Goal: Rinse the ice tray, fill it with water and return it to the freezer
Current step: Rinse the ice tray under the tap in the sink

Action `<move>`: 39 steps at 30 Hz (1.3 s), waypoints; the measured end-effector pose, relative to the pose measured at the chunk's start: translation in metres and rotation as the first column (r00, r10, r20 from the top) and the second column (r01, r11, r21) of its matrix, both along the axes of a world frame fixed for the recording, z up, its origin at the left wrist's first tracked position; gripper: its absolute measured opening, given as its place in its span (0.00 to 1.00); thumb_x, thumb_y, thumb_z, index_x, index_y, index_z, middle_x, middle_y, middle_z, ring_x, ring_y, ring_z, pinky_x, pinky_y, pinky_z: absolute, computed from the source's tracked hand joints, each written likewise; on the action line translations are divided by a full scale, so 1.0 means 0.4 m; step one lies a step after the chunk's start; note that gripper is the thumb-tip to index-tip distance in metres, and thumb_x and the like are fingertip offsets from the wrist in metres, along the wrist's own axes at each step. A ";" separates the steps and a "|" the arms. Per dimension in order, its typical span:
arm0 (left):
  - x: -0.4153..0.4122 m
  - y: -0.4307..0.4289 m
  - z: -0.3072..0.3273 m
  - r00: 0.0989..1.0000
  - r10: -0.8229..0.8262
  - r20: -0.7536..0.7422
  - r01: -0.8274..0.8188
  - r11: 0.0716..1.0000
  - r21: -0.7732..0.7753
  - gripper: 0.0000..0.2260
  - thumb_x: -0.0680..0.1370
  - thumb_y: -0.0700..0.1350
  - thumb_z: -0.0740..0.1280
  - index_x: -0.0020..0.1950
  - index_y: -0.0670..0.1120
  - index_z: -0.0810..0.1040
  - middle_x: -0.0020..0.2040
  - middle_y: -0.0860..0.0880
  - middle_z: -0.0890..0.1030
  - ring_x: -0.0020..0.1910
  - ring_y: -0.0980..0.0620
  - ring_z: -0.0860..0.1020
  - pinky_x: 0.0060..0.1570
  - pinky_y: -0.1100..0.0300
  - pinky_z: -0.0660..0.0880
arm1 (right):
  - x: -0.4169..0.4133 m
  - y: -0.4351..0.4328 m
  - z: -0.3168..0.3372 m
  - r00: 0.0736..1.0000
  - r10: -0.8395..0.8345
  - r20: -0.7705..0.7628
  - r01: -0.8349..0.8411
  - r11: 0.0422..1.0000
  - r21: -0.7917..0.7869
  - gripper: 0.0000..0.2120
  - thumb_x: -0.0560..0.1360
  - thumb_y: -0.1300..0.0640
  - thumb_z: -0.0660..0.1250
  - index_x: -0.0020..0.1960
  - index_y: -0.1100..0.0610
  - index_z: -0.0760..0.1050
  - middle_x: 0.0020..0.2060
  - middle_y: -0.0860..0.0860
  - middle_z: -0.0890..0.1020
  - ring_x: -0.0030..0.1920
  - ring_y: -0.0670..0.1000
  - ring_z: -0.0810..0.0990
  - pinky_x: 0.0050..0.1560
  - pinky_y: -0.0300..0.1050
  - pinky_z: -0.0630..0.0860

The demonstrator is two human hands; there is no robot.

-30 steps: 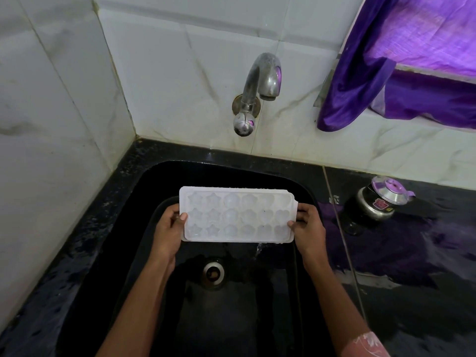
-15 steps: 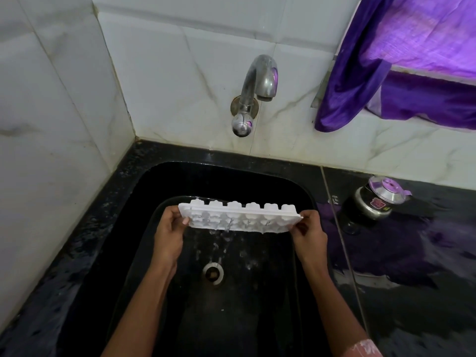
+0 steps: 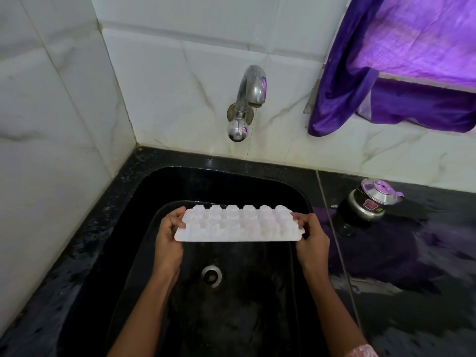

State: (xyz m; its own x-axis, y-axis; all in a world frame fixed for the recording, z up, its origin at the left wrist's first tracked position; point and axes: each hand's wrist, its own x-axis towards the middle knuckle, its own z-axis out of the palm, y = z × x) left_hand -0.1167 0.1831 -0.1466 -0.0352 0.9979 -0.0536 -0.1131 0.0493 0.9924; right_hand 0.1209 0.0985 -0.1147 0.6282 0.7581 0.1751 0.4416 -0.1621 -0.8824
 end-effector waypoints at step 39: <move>0.572 -0.377 0.018 1.000 0.007 -0.031 -0.014 0.976 -0.219 0.14 0.77 0.37 0.65 0.63 0.44 0.76 0.52 0.46 0.80 0.49 0.51 0.79 0.49 0.57 0.75 | 0.509 -0.380 -0.005 0.933 -0.294 -0.208 0.243 0.940 -0.238 0.14 0.75 0.64 0.62 0.59 0.60 0.77 0.52 0.55 0.81 0.48 0.51 0.76 0.50 0.45 0.72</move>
State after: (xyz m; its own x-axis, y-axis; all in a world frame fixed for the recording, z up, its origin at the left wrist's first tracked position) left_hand 0.1119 0.0323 -0.1394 -0.0505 0.9616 -0.2698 -0.0857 0.2650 0.9604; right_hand 0.3244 -0.0537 -0.1166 0.8170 0.5580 -0.1450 0.1384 -0.4340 -0.8902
